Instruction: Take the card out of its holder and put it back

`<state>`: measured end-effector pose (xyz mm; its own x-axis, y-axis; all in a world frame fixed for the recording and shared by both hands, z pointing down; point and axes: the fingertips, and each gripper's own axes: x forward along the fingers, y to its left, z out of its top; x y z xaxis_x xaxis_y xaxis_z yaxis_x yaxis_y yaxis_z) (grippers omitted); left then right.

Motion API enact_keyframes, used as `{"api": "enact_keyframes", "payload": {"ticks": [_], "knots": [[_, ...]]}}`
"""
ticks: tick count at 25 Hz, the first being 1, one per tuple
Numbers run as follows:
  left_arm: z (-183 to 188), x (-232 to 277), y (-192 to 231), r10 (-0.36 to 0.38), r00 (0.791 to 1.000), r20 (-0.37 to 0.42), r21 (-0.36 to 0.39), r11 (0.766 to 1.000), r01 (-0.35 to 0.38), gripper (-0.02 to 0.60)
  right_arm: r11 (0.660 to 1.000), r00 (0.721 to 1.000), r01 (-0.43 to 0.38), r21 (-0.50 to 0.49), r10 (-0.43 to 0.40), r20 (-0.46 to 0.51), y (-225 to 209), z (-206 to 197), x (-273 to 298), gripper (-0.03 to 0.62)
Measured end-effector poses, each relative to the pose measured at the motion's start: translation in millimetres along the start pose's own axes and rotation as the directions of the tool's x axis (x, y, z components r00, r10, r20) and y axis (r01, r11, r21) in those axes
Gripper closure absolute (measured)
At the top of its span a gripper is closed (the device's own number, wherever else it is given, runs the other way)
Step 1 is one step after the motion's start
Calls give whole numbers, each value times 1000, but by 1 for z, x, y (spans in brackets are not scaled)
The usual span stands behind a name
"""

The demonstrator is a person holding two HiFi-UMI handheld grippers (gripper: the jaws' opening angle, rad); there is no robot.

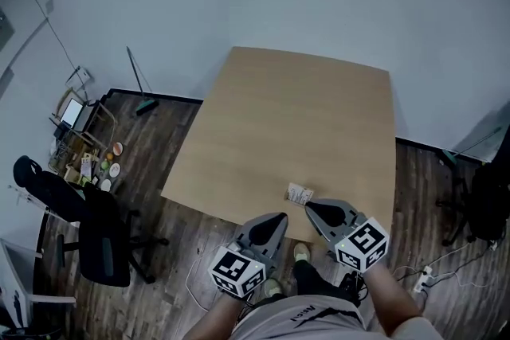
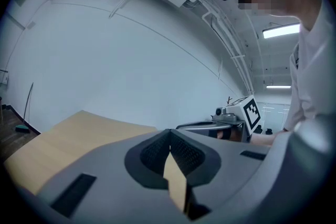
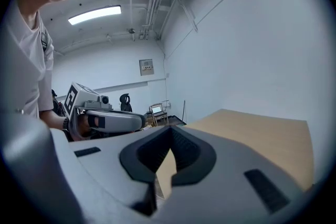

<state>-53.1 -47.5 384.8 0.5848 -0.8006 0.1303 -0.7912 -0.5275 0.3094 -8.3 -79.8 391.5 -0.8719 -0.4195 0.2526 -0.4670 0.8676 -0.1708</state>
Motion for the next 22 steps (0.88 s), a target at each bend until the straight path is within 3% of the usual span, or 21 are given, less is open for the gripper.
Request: {"api": "enact_keyframes", "payload": {"ticks": [9,22], "knots": [[12,-36,-27,-40,998,39,28,999,39,569,1000,997,29,-12,-28,69,54,22,-18,582],[12,-51,-40,-69,996,48,45,997,67,569,998,994,60,-16,-59,92,70,22,-32,582]]}}
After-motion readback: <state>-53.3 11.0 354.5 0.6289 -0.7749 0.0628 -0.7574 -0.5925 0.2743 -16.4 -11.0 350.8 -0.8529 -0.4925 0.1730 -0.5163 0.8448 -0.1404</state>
